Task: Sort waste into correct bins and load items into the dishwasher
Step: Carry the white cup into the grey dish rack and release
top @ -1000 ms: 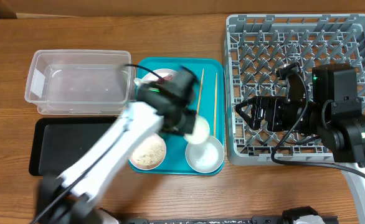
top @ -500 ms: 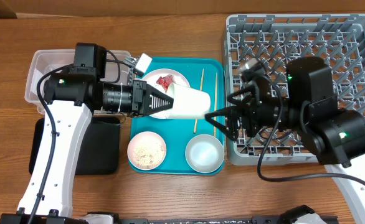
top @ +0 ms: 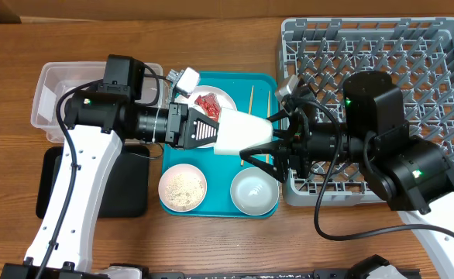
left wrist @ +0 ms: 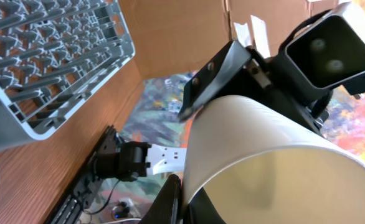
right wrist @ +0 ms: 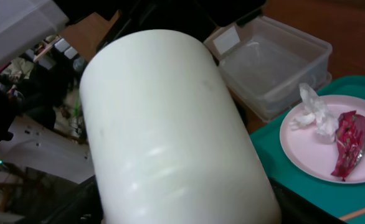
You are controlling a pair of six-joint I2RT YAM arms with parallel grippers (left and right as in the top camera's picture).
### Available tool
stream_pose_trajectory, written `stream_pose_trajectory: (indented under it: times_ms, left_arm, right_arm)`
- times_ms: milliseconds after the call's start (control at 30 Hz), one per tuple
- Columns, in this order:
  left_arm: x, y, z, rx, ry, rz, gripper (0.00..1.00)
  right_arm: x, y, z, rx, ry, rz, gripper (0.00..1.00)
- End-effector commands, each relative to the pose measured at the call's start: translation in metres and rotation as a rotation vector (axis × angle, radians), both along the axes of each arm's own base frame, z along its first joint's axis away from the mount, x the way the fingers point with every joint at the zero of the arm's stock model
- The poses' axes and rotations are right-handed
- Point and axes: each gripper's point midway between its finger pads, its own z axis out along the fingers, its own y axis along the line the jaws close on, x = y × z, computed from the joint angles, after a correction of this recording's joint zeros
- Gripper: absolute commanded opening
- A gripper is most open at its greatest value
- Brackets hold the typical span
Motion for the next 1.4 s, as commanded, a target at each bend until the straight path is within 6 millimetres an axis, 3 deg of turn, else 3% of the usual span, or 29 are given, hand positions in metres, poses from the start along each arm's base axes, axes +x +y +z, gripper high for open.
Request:
stream_pose_trajectory:
  times_ms: [0,67,133,167,367,500,633,867,1200,1233,1300,1367]
  left_arm:
    - [-0.003,-0.003,0.008,-0.046,-0.036,-0.025,0.04]
    - [-0.001,-0.002,0.001,-0.006,-0.041,-0.013,0.1]
    - [0.002,-0.001,-0.009,0.052,-0.046,0.004,0.39]
    - [0.004,0.0,-0.014,0.086,-0.049,0.014,0.46]
    - [0.011,0.007,-0.042,0.25,-0.045,0.059,0.6]
    - [0.022,0.024,-0.07,0.439,0.005,0.145,0.73]
    - [0.034,0.048,-0.097,0.638,0.046,0.247,0.76]
    - [0.035,0.052,-0.101,0.666,0.047,0.258,0.73]
    - [0.033,0.057,-0.107,0.714,0.057,0.262,0.73]
    - [0.032,0.057,-0.108,0.726,0.056,0.26,0.73]
    - [0.03,0.057,-0.111,0.751,0.052,0.256,0.73]
    - [0.028,0.056,-0.114,0.778,0.042,0.246,0.73]
  right_arm:
    - [-0.001,0.002,0.006,0.014,-0.014,0.016,0.7]
    - [-0.002,0.002,0.006,0.014,-0.015,0.015,0.63]
    - [-0.001,0.0,0.006,0.011,-0.017,0.008,0.56]
    - [0.0,-0.002,0.006,0.006,-0.02,-0.006,0.56]
    - [0.011,-0.026,0.002,-0.062,-0.031,-0.156,0.51]
    - [0.029,-0.065,-0.015,-0.164,0.054,-0.431,0.51]
    - [0.034,-0.107,-0.043,-0.292,0.176,-0.684,0.51]
    - [0.018,-0.165,-0.114,-0.611,0.5,-1.0,0.51]
    - [0.001,-0.164,-0.192,-0.894,0.803,-0.938,0.52]
    - [0.002,-0.164,-0.195,-0.901,0.809,-0.936,0.55]
    - [0.002,-0.164,-0.201,-0.921,0.828,-0.93,0.81]
    - [0.005,-0.163,-0.203,-0.916,0.824,-0.932,0.95]
